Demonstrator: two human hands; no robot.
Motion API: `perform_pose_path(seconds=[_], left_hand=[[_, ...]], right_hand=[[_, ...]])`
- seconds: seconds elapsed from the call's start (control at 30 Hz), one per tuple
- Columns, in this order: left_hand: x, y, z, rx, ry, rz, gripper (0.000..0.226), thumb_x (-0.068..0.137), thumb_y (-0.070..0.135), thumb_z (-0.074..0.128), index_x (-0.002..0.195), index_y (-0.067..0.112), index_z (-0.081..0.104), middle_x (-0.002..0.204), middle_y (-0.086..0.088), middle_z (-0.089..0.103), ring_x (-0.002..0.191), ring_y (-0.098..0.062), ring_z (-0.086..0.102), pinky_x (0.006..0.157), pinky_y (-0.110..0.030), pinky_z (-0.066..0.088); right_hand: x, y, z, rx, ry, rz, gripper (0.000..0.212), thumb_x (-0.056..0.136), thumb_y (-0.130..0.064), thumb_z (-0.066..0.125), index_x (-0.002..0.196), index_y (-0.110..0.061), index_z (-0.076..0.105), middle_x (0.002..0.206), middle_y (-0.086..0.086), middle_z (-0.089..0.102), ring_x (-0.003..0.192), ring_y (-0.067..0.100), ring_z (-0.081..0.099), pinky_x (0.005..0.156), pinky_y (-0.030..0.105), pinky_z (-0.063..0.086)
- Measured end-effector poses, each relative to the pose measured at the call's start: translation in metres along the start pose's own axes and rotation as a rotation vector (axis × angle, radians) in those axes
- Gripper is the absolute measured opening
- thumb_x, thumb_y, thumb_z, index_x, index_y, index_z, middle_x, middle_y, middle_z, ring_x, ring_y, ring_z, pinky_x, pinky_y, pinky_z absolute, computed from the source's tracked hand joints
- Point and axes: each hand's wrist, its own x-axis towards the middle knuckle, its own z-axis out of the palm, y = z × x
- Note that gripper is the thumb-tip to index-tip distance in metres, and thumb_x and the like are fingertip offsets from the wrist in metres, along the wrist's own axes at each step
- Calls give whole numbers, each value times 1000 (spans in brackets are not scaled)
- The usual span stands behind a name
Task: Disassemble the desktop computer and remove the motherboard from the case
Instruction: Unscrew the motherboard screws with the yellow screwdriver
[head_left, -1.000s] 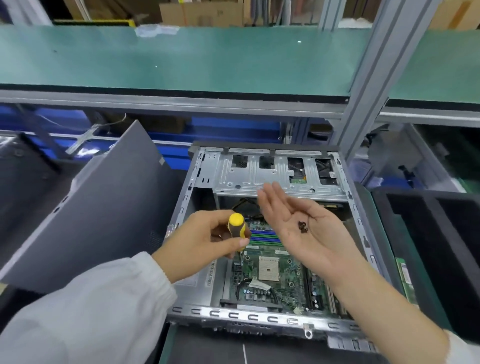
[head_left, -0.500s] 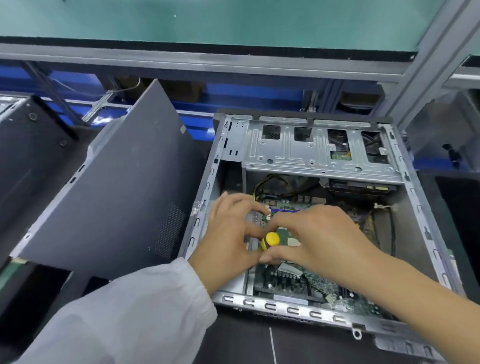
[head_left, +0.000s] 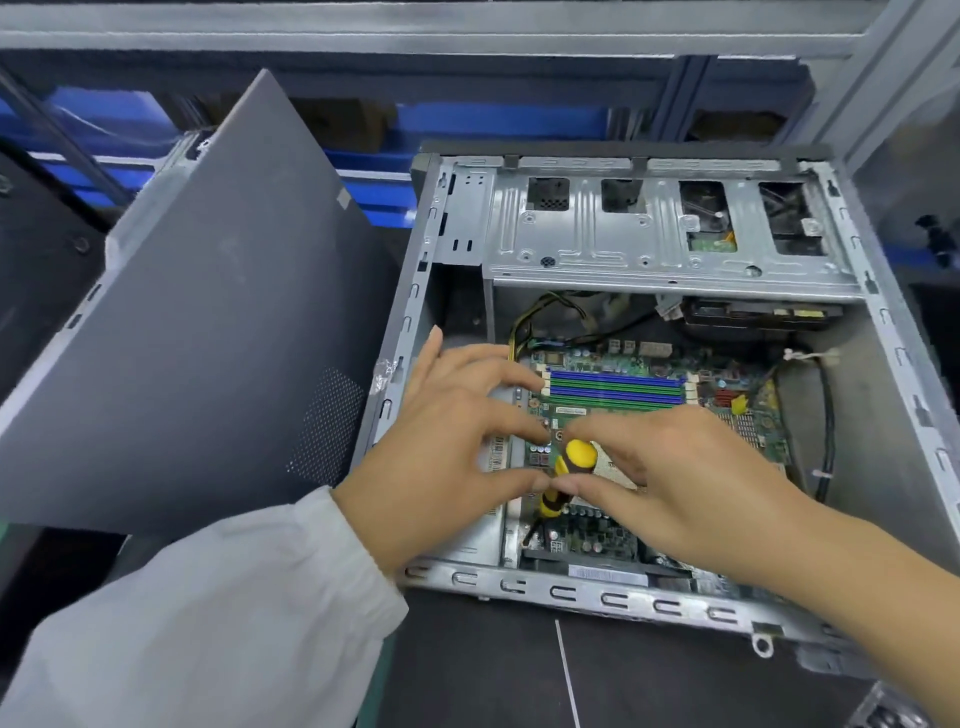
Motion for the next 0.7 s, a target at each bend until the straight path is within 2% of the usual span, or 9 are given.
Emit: perform_pose_path(seconds=[0.1, 0.3, 0.4, 0.53, 0.7], left_hand=[[-3, -1, 1, -9, 4, -14, 21, 74, 40, 77, 94, 32, 75, 124, 23, 53, 134, -1, 28, 118, -38, -8], [-3, 0, 0, -3, 16, -37, 18, 75, 39, 76, 92, 35, 74, 121, 28, 51, 133, 1, 27, 118, -38, -7], [-3, 1, 0, -6, 9, -45, 18, 75, 39, 76, 92, 34, 74, 119, 30, 49, 133, 1, 27, 118, -37, -7], [-3, 2, -1, -3, 5, -54, 18, 75, 39, 76, 92, 34, 74, 122, 28, 51, 133, 2, 27, 118, -36, -7], [-3, 3, -2, 3, -1, -57, 17, 75, 39, 75, 92, 34, 74, 124, 28, 51, 133, 2, 26, 118, -36, -7]], right_hand=[[0, 3, 2, -14, -3, 3, 45, 87, -56, 41, 96, -20, 66, 46, -14, 29, 42, 5, 36, 41, 24, 33], [1, 1, 2, -1, 18, -5, 41, 87, -52, 44, 93, -18, 67, 47, -17, 21, 42, -4, 25, 42, 16, 22], [0, 1, 2, 1, 29, -10, 42, 87, -52, 45, 93, -17, 67, 47, -17, 19, 43, -6, 23, 42, 17, 22], [1, 1, 2, -17, 32, -33, 42, 87, -51, 46, 92, -16, 67, 49, -17, 20, 42, 3, 27, 42, 23, 26], [0, 3, 2, -17, 52, -46, 36, 89, -48, 51, 90, -16, 67, 48, -16, 21, 42, 7, 29, 41, 21, 25]])
